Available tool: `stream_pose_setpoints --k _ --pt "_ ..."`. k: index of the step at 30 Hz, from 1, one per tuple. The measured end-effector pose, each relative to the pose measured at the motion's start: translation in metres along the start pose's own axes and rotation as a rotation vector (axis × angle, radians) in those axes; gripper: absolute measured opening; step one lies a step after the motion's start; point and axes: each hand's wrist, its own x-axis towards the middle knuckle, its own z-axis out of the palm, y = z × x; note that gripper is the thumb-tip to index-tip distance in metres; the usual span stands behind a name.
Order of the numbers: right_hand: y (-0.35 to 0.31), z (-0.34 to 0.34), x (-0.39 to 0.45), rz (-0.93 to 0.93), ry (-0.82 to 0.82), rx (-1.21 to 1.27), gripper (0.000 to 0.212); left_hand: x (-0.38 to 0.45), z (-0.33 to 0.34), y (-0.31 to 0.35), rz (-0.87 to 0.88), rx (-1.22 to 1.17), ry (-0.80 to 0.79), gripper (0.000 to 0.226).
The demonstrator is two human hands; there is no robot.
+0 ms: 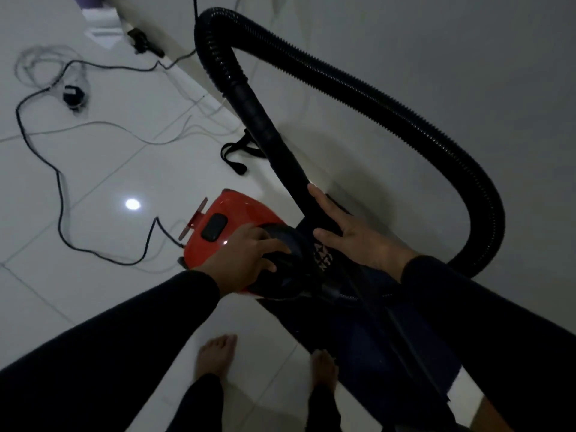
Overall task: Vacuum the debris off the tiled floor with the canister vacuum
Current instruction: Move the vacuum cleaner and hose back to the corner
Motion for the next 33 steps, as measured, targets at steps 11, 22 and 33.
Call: stream_pose_setpoints --k 11,22,33 --pt "0.141 -0.017 0.057 -0.102 -0.253 0.033 0.071 0.065 0.121 -0.024 -0.030 -0.009 0.023 0.042" --pt "0.207 0.013 0.067 -0.228 -0.252 0.028 0.071 0.057 0.180 -0.042 -0.123 -0.063 0.355 0.036" --pt "0.211 0.017 0.057 -0.143 -0.247 -0.222 0.078 0.040 0.191 -0.015 -0.545 -0.326 0.430 0.064"
